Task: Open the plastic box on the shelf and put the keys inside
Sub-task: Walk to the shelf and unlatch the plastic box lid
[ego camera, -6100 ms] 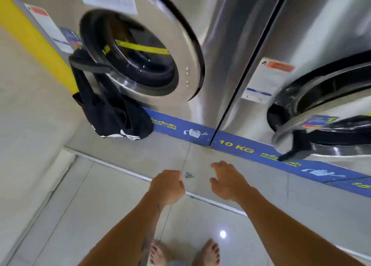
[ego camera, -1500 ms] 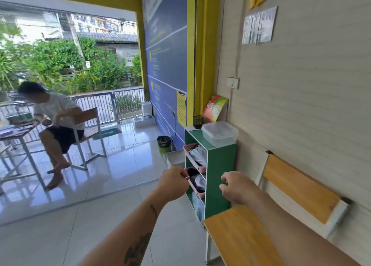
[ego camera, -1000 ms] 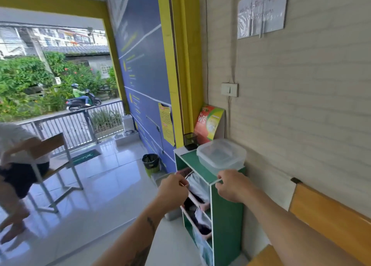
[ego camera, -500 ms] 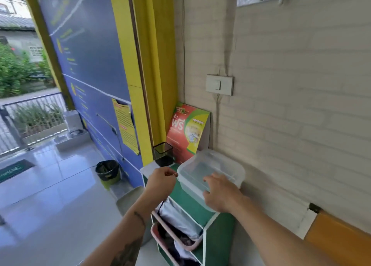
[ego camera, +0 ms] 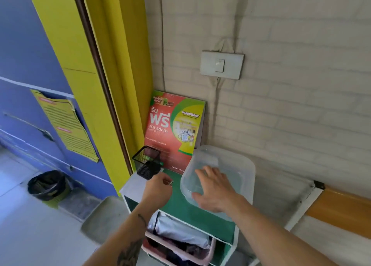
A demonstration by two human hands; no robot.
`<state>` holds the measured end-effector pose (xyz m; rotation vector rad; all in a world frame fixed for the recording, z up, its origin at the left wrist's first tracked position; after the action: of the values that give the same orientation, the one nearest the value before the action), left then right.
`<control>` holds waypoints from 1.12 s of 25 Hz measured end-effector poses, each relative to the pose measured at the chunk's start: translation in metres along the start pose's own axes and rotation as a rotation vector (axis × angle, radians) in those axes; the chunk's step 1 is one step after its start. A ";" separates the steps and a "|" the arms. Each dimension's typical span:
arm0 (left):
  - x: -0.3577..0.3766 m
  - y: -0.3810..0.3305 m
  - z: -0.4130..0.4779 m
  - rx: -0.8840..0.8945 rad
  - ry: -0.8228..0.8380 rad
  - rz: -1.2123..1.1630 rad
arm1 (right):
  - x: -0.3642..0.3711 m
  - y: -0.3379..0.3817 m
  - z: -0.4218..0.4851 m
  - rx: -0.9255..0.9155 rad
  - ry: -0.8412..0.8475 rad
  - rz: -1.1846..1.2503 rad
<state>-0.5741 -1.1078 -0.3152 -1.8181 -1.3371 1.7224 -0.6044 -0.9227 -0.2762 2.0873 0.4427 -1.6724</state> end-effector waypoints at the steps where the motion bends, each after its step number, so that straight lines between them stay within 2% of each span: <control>1: 0.004 0.003 0.005 0.025 0.017 0.024 | 0.003 0.003 0.002 0.017 0.002 -0.013; 14: 0.028 0.029 0.028 0.148 0.084 0.315 | 0.022 0.010 0.000 0.096 -0.006 -0.082; 17: 0.028 0.021 0.019 0.211 -0.007 0.155 | 0.022 0.012 0.000 0.105 -0.015 -0.084; 19: 0.028 0.013 0.012 0.243 -0.010 -0.005 | 0.021 0.016 0.001 0.110 -0.027 -0.118; 24: 0.029 0.009 0.001 0.193 0.210 -0.185 | 0.013 0.027 0.004 0.107 -0.091 -0.200; 28: 0.031 0.008 0.003 0.177 0.254 -0.225 | 0.010 0.030 0.006 0.078 -0.090 -0.243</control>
<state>-0.5787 -1.0887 -0.3411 -1.6531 -1.1926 1.3951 -0.5921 -0.9515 -0.2830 2.0704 0.6328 -1.9416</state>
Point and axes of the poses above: each hand's wrist, its own z-axis towards the middle knuckle, its own x-axis out of the palm, y = z × x, the point moved 4 cm from there along z, towards the middle knuckle, and after that the axes turned 3 degrees about y, right-handed, at the moved point
